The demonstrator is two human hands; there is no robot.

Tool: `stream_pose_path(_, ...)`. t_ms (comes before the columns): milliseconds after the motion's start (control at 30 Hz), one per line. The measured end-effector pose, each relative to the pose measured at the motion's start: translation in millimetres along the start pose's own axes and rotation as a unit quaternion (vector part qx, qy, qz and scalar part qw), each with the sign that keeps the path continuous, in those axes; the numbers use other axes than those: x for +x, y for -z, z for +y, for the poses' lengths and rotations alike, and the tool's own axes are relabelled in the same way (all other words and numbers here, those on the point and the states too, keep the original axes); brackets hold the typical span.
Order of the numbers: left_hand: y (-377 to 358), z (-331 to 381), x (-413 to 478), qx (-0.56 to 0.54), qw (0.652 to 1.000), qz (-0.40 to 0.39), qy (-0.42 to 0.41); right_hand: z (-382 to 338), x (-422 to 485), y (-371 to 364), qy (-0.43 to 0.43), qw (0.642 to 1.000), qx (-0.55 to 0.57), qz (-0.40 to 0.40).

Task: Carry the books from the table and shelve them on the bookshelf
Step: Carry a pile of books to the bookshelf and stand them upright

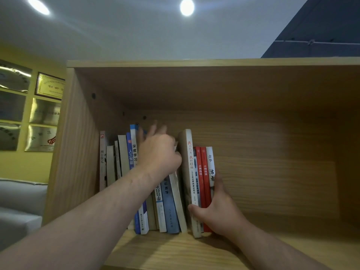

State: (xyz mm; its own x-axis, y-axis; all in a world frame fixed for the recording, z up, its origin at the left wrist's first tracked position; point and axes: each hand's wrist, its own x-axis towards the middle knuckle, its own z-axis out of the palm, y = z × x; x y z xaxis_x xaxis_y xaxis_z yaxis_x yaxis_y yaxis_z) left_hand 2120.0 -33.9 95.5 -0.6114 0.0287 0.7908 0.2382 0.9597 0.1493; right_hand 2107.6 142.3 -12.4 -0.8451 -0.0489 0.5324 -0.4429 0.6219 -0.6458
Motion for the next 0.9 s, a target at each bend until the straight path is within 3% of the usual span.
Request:
stream_pose_path(67, -1, -8, -17, -0.121, 0.990, 0.077, 0.017, 2, 1, 0, 0.001, 1.000, 0.001, 0.003)
stream_pose_path(133, -7, -12, -35, -0.252, 0.954, 0.157, 0.039, 4, 2, -1, 0.008, 1.000, -0.001, 0.006)
stream_pose_path(200, -14, -6, -55, -0.400, 0.896, 0.160, 0.107, 5, 3, -3, 0.018, 1.000, -0.007, 0.006)
stream_pose_path(267, -29, 4, -70, -0.490, 0.845, 0.109, 0.185, 5, 3, -4, 0.024, 1.000, -0.006, 0.007)
stream_pose_path(367, -52, 15, -90, -0.448, 0.869, 0.038, 0.205, 6, 4, -3, 0.029, 1.000, 0.004, 0.008)
stream_pose_path(433, -55, 14, -98, -0.436, 0.879, 0.037, 0.192, 7, 4, -3, 0.024, 1.000, 0.005, 0.006)
stream_pose_path(700, 17, -24, -116, -0.483, 0.851, 0.172, 0.114, -4, 4, -9, 0.000, 1.000, 0.010, 0.001)
stream_pose_path(900, 26, -42, -122, -0.482, 0.841, 0.208, 0.128, -18, 5, -23, -0.002, 1.000, 0.016, -0.004)
